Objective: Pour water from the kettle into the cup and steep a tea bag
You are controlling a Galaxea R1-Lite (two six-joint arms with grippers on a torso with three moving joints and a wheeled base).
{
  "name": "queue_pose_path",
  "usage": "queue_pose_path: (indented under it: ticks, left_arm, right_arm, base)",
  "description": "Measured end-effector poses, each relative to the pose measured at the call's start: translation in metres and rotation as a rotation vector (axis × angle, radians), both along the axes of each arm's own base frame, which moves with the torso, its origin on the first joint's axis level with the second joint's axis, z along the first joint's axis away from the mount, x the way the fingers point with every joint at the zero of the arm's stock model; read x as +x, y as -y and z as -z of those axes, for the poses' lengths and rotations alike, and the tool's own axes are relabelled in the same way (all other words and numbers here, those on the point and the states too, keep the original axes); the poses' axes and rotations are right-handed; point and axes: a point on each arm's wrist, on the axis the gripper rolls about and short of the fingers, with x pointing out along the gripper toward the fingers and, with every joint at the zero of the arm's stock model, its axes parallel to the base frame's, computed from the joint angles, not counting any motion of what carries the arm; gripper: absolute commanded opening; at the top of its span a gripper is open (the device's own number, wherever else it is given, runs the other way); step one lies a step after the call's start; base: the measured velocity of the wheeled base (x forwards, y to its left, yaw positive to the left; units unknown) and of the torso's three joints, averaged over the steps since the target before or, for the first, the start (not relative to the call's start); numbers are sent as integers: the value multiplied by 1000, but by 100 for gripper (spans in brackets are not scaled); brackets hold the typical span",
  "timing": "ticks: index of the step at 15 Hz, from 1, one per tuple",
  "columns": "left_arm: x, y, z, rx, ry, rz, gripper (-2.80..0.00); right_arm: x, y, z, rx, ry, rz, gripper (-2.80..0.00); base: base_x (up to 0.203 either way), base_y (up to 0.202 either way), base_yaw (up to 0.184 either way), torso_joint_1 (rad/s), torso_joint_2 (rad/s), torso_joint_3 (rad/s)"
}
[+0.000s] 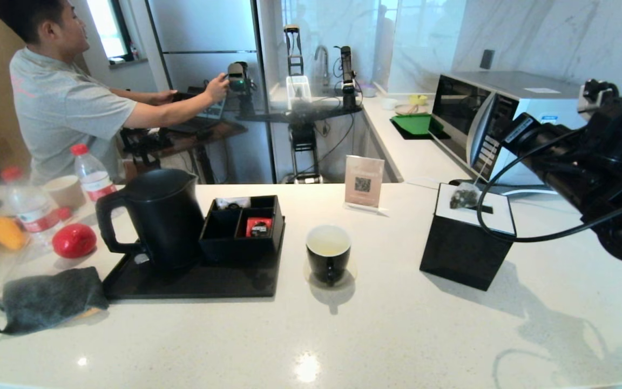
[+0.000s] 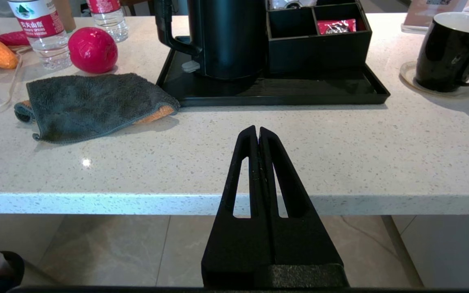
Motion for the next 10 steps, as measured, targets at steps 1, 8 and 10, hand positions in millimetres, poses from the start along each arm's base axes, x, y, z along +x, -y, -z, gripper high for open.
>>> queue_pose_path:
  ticks: [1,8,10]
  left_arm:
    - [0,0,0,0,0,0,-280]
    - [0,0,0,0,0,0,-280]
    - [0,0,0,0,0,0,-280]
  right_arm:
    - [0,4,0,0,0,8,-280]
    - [2,12,0,-2,-3,31,-280]
    - [2,11,1,-2,-5,28,-280]
  base:
    - [0,0,0,0,0,0]
    - [0,0,0,0,0,0]
    - [0,0,0,0,0,0]
